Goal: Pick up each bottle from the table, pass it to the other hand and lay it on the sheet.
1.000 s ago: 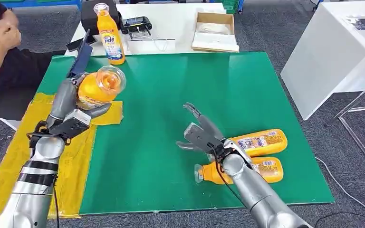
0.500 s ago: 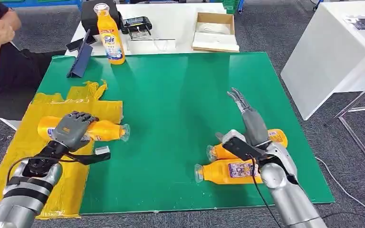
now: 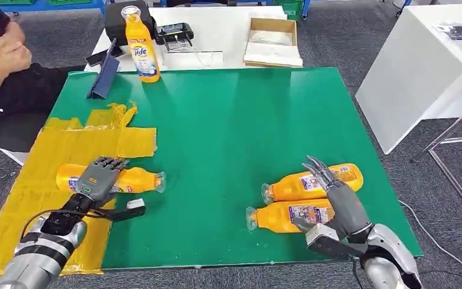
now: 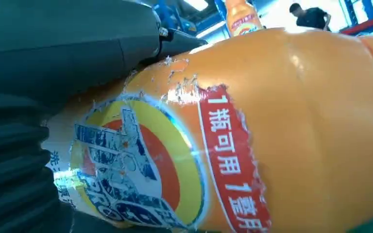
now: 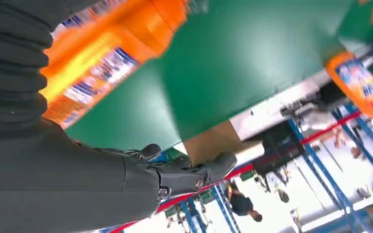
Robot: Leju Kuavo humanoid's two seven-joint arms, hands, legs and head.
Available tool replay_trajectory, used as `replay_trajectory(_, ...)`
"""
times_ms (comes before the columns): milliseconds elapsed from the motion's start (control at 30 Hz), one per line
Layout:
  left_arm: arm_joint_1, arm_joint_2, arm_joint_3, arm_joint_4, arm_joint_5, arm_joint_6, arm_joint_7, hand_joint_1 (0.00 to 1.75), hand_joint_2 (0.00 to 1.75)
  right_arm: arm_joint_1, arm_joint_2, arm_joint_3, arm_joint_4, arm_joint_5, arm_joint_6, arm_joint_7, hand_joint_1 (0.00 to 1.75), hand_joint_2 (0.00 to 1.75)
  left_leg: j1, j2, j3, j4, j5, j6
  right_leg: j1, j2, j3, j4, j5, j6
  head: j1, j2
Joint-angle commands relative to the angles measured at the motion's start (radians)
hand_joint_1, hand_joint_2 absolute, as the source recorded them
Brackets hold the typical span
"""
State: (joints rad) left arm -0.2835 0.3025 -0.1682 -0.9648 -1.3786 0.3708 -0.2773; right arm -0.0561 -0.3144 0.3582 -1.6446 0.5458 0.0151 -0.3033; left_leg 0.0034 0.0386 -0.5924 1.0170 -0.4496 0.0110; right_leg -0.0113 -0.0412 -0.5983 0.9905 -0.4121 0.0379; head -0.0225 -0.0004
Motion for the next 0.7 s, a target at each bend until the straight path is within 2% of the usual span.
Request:
replay_trajectory(33,0.047,-0.052,0.011,0.021,0.056,0.011,-0.034,0.00,1.75,0.061,-0.026,0.024,-0.029,0.030,0.013,0.023,0.00,1.75,0.000,-0.003,0.004,-0.002,0.001,0.000,-0.001,0.003,0.003,-0.002,0.001,-0.001,0.000,0.000)
replay_trajectory(167,0.106,-0.078,0.067,-0.073,0.121,0.038,-0.074,0.00,1.75,0.060,-0.031,0.042,-0.006,0.033,0.013,0.037,0.00,1.75,0.000,-0.002,0.006,-0.003,0.000,0.000,-0.001,0.005,0.005,-0.003,0.000,-0.001,0.000,0.000)
replay_trajectory(367,0.104,-0.081,0.067,-0.078,0.119,0.036,-0.072,0.00,1.75,0.058,-0.035,0.038,-0.005,0.031,0.012,0.038,0.00,1.75,0.000,-0.001,0.004,-0.001,0.000,0.000,-0.001,0.002,0.003,-0.001,0.000,-0.001,0.000,0.000)
replay_trajectory(533,0.119,-0.126,0.158,-0.147,0.274,0.054,-0.149,0.00,1.75,0.049,-0.069,0.023,0.015,0.039,0.028,0.086,0.00,1.75,0.000,-0.002,0.003,-0.001,0.000,0.000,0.000,0.003,0.003,-0.001,0.000,-0.001,0.000,0.000)
replay_trajectory(700,0.112,-0.174,0.262,-0.212,0.441,0.020,-0.233,0.00,1.75,0.016,-0.060,0.015,0.071,0.043,0.032,0.090,0.00,1.75,0.001,-0.002,0.003,-0.001,0.000,0.000,0.000,0.004,0.003,-0.001,0.001,-0.001,0.000,0.000)
